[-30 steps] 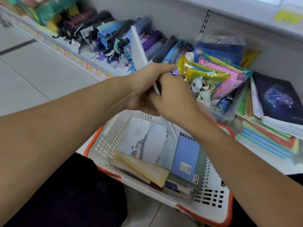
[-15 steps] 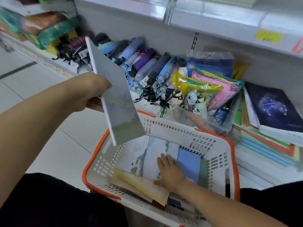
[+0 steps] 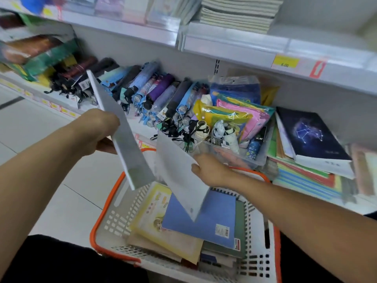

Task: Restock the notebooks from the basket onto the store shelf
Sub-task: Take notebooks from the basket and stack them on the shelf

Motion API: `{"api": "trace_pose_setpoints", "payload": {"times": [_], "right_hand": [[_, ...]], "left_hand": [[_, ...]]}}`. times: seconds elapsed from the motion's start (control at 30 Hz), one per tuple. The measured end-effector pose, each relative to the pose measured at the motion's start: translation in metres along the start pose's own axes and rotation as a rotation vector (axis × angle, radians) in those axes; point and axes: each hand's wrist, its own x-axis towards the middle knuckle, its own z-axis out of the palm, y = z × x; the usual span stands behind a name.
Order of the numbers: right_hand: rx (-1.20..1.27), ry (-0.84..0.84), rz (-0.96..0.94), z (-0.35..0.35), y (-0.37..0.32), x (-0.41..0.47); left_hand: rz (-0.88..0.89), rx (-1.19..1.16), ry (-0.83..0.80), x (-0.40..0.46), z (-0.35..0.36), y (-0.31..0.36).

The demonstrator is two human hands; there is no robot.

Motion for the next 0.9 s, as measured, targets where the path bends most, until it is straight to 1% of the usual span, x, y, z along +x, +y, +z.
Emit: {"api": "trace_pose_setpoints", "payload": {"times": [0.03,0.1,0.2,0.27,0.37,0.47,0.53,0.6,0.63,0.7,0.73,0.77,0.8,0.83,0.87,0.9], "right_hand": [[0.034,0.044,0.0,-0.032,-0.005,-0.001],[-0.017,0.119,-0.032,-0.09,-0.026,-0.015],[-0.083,0.29,-0.051,-0.133,-0.064,-0.043],[-0.178,0.325,-0.055,-0.133,-0.085,-0.057],[-0.436,0.442,-0.103,-0.121,-0.095,-0.066],[-0.519,0.506,-0.101,-0.119,-0.095,-0.06],[-0.533,0.527,-0.059,-0.122,-0.1,-0.059],[-0.515,0.59,-0.082,-0.115,-0.102,-0.056],[-0.53,0.586,-0.099,-0.112,-0.104,-0.058],[-0.569,0.542,-0.183,-0.102,-0.107,-0.061],[-0.583,0.497,-0.253,-0.1,-0.108,-0.065],[-0.539,0.458,-0.319,-0.102,-0.108,-0.067],[-0.364,0.446,-0.329,-0.11,-0.104,-0.066],[-0.114,0.478,-0.256,-0.119,-0.092,-0.058],[0.113,0.491,-0.151,-0.131,-0.08,-0.052],[0.288,0.473,-0.043,-0.143,-0.066,-0.045]], "left_hand": [[-0.001,-0.017,-0.006,-0.001,0.0,0.0],[-0.01,-0.048,-0.06,-0.004,0.006,0.003],[-0.036,-0.203,-0.199,-0.02,0.033,0.014],[-0.044,-0.346,-0.282,-0.035,0.058,0.026],[-0.065,-0.516,-0.285,-0.047,0.084,0.039],[-0.052,-0.659,-0.251,-0.043,0.088,0.041],[-0.031,-0.763,-0.288,-0.039,0.084,0.042],[0.015,-0.864,-0.371,-0.039,0.076,0.046],[0.037,-0.88,-0.372,-0.04,0.074,0.048],[0.036,-0.836,-0.289,-0.04,0.072,0.048],[0.005,-0.803,-0.188,-0.037,0.07,0.048],[-0.003,-0.762,-0.09,-0.034,0.068,0.046],[0.028,-0.712,-0.03,-0.031,0.064,0.044],[0.082,-0.687,-0.009,-0.028,0.057,0.044],[0.154,-0.674,-0.025,-0.024,0.049,0.045],[0.234,-0.669,-0.077,-0.024,0.04,0.045]]}}
